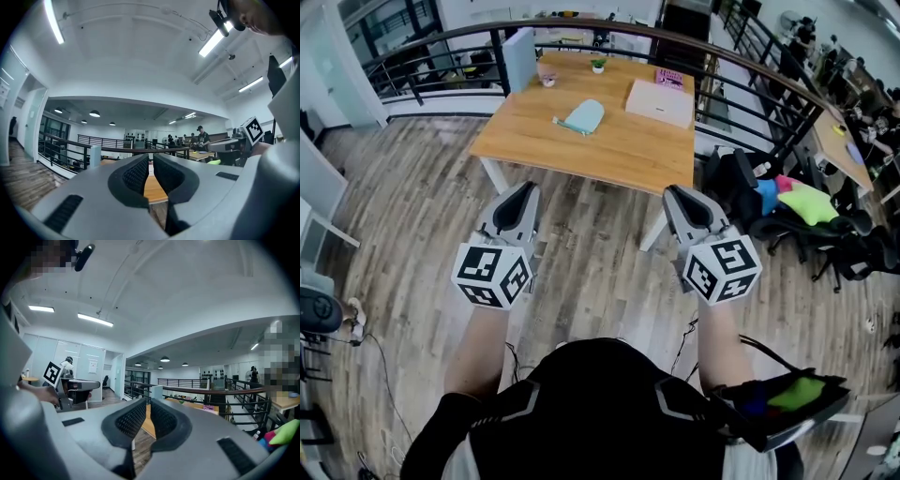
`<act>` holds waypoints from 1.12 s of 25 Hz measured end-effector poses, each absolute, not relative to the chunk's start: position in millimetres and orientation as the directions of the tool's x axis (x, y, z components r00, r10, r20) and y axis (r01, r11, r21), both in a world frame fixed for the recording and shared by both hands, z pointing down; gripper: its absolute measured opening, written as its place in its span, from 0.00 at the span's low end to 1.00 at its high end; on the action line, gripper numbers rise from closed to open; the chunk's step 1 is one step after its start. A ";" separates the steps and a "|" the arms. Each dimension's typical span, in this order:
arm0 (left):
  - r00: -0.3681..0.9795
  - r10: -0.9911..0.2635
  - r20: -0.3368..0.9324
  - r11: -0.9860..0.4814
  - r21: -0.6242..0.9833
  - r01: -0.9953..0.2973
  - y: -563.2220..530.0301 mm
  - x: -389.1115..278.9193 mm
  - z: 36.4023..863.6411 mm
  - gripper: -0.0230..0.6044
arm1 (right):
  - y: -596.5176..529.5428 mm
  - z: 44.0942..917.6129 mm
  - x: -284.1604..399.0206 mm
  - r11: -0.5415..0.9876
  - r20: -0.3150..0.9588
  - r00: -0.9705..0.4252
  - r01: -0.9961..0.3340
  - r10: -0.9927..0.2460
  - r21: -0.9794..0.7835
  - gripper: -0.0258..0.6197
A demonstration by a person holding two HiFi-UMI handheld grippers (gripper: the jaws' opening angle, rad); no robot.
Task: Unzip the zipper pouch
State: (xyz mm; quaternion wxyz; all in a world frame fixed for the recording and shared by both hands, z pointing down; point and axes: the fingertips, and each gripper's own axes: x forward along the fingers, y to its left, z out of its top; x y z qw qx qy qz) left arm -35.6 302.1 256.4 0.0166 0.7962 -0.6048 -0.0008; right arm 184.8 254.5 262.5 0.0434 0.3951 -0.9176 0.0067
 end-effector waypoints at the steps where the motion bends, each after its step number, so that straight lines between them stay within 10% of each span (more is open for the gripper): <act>1: 0.269 -0.963 0.020 -0.268 0.030 -0.963 302.9 -36.0 257.0 0.09 | 255.5 263.5 183.5 0.692 0.087 -0.688 -0.722 -0.721 0.021 0.11; 13: 0.326 -0.942 0.079 -0.327 0.005 -0.945 312.7 -38.0 280.5 0.38 | 257.4 273.1 172.3 0.689 0.100 -0.685 -0.725 -0.722 0.008 0.42; 28: 0.356 -0.932 0.070 -0.359 -0.033 -0.933 310.3 -90.4 288.4 0.41 | 256.1 286.2 129.3 0.645 0.126 -0.638 -0.764 -0.760 0.019 0.44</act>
